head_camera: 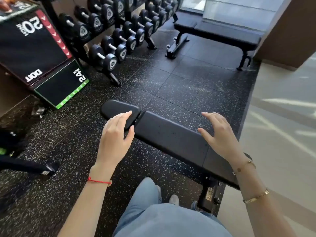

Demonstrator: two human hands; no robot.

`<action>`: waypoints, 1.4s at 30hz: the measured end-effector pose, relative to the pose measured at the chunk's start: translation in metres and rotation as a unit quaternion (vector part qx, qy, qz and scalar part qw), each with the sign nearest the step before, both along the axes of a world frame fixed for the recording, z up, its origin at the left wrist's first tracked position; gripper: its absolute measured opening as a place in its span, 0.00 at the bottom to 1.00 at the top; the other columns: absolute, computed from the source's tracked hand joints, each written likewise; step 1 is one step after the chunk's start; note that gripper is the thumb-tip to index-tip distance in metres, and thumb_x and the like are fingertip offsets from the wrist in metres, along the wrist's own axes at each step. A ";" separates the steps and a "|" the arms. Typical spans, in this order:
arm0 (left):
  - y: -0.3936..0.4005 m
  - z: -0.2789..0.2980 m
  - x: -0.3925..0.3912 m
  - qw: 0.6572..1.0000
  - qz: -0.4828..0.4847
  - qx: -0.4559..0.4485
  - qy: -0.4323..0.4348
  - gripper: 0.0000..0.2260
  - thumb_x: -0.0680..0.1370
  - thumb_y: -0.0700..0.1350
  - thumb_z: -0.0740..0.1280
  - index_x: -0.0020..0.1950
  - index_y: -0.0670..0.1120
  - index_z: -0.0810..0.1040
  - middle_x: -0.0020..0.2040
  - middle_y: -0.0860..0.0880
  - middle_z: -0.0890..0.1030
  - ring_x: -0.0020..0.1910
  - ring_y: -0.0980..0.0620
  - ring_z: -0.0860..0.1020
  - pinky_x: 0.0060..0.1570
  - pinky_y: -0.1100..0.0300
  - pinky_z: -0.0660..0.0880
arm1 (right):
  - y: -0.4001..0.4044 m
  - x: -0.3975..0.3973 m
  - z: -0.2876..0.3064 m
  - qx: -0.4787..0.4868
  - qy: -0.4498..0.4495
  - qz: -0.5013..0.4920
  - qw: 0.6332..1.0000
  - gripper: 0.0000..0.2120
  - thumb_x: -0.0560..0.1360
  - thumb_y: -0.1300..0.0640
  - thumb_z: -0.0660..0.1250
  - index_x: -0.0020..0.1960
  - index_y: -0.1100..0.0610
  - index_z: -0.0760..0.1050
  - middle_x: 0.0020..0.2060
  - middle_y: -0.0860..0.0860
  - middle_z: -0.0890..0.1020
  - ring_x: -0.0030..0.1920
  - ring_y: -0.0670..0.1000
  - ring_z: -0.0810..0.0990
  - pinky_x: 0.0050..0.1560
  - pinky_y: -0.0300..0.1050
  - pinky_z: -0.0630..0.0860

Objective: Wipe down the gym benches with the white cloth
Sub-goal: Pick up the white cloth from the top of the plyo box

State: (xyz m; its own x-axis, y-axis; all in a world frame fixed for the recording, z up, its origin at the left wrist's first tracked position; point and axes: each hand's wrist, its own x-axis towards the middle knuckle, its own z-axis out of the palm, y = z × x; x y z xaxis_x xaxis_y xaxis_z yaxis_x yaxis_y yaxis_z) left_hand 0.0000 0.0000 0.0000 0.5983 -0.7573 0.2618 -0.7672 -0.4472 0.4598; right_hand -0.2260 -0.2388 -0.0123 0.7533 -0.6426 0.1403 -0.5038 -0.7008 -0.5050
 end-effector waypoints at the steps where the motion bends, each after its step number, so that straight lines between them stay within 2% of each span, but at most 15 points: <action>1: 0.007 -0.001 0.004 1.000 0.015 -0.001 0.003 0.20 0.80 0.44 0.64 0.73 0.45 0.69 0.67 0.47 0.76 0.68 0.50 0.72 0.71 0.48 0.67 | 0.001 0.010 -0.002 0.001 -0.006 0.014 1.000 0.25 0.77 0.55 0.69 0.72 0.58 0.69 0.68 0.53 0.74 0.73 0.55 0.66 0.74 0.53 0.61; 6: 0.044 -0.015 0.034 0.994 0.102 0.003 0.033 0.20 0.81 0.44 0.64 0.73 0.45 0.69 0.68 0.47 0.75 0.68 0.50 0.72 0.70 0.48 0.68 | 0.010 0.077 -0.006 0.011 0.023 0.077 0.997 0.25 0.78 0.54 0.68 0.72 0.57 0.68 0.67 0.52 0.74 0.72 0.54 0.66 0.75 0.53 0.60; 10: 0.080 -0.025 0.078 0.984 0.174 0.008 0.040 0.21 0.80 0.44 0.64 0.73 0.46 0.69 0.68 0.47 0.75 0.68 0.50 0.71 0.70 0.49 0.67 | 0.025 0.160 -0.011 0.013 0.035 0.138 0.990 0.24 0.78 0.53 0.68 0.72 0.57 0.69 0.67 0.53 0.75 0.72 0.55 0.66 0.75 0.55 0.61; 13: 0.110 -0.026 0.120 0.974 0.224 0.007 0.043 0.20 0.81 0.45 0.64 0.73 0.46 0.69 0.68 0.47 0.75 0.68 0.50 0.71 0.70 0.51 0.67 | 0.046 0.229 -0.014 0.020 0.038 0.187 0.981 0.24 0.78 0.53 0.68 0.72 0.56 0.69 0.67 0.53 0.75 0.73 0.56 0.66 0.74 0.57 0.61; 18: 0.167 -0.019 0.202 0.955 0.292 0.011 0.044 0.20 0.80 0.44 0.64 0.73 0.46 0.70 0.68 0.47 0.75 0.68 0.49 0.72 0.69 0.51 0.68 | 0.094 0.349 -0.011 0.024 0.037 0.251 0.967 0.25 0.78 0.52 0.68 0.72 0.56 0.68 0.68 0.51 0.74 0.72 0.54 0.66 0.75 0.53 0.60; 25: 0.229 -0.017 0.312 0.936 0.347 0.028 0.046 0.20 0.80 0.44 0.64 0.73 0.46 0.70 0.67 0.47 0.75 0.68 0.50 0.71 0.70 0.50 0.68 | 0.156 0.502 -0.011 0.044 0.020 0.312 0.949 0.24 0.78 0.53 0.68 0.72 0.56 0.68 0.67 0.51 0.74 0.71 0.54 0.66 0.74 0.52 0.62; 29: 0.245 -0.018 0.363 0.925 0.374 0.040 0.062 0.20 0.81 0.46 0.63 0.73 0.47 0.69 0.69 0.49 0.74 0.69 0.52 0.70 0.72 0.55 0.64 | 0.176 0.577 -0.010 0.052 0.029 0.343 0.937 0.25 0.78 0.53 0.67 0.73 0.56 0.67 0.69 0.51 0.73 0.73 0.53 0.64 0.73 0.47 0.57; 33: 0.248 -0.025 0.424 0.914 0.396 0.041 0.076 0.20 0.81 0.46 0.63 0.74 0.47 0.68 0.69 0.49 0.74 0.69 0.53 0.70 0.71 0.58 0.63 | 0.183 0.653 -0.017 0.059 0.040 0.370 0.926 0.26 0.78 0.52 0.67 0.74 0.56 0.66 0.69 0.50 0.73 0.73 0.52 0.64 0.74 0.51 0.60; 38: 0.246 -0.029 0.519 0.905 0.417 0.029 0.076 0.20 0.81 0.47 0.63 0.73 0.48 0.69 0.69 0.50 0.74 0.70 0.53 0.69 0.72 0.54 0.66 | 0.178 0.763 -0.024 0.074 0.031 0.384 0.920 0.25 0.78 0.52 0.67 0.73 0.56 0.68 0.65 0.51 0.75 0.70 0.52 0.67 0.72 0.51 0.64; 42: 0.237 -0.019 0.610 0.898 0.435 0.032 0.063 0.20 0.81 0.46 0.63 0.73 0.48 0.69 0.69 0.51 0.74 0.69 0.53 0.70 0.71 0.55 0.66 | 0.167 0.863 -0.018 0.071 0.024 0.399 0.914 0.25 0.78 0.52 0.67 0.73 0.55 0.68 0.67 0.51 0.74 0.72 0.53 0.66 0.73 0.54 0.63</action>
State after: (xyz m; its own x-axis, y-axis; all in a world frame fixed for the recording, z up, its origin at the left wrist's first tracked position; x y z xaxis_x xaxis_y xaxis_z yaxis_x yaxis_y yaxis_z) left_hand 0.6103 0.2374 -0.0193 0.9924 0.0004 0.1230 -0.0579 -0.8806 0.4703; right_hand 0.6370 -0.0722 -0.0304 0.9931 0.1041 0.0534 0.1150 -0.7842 -0.6098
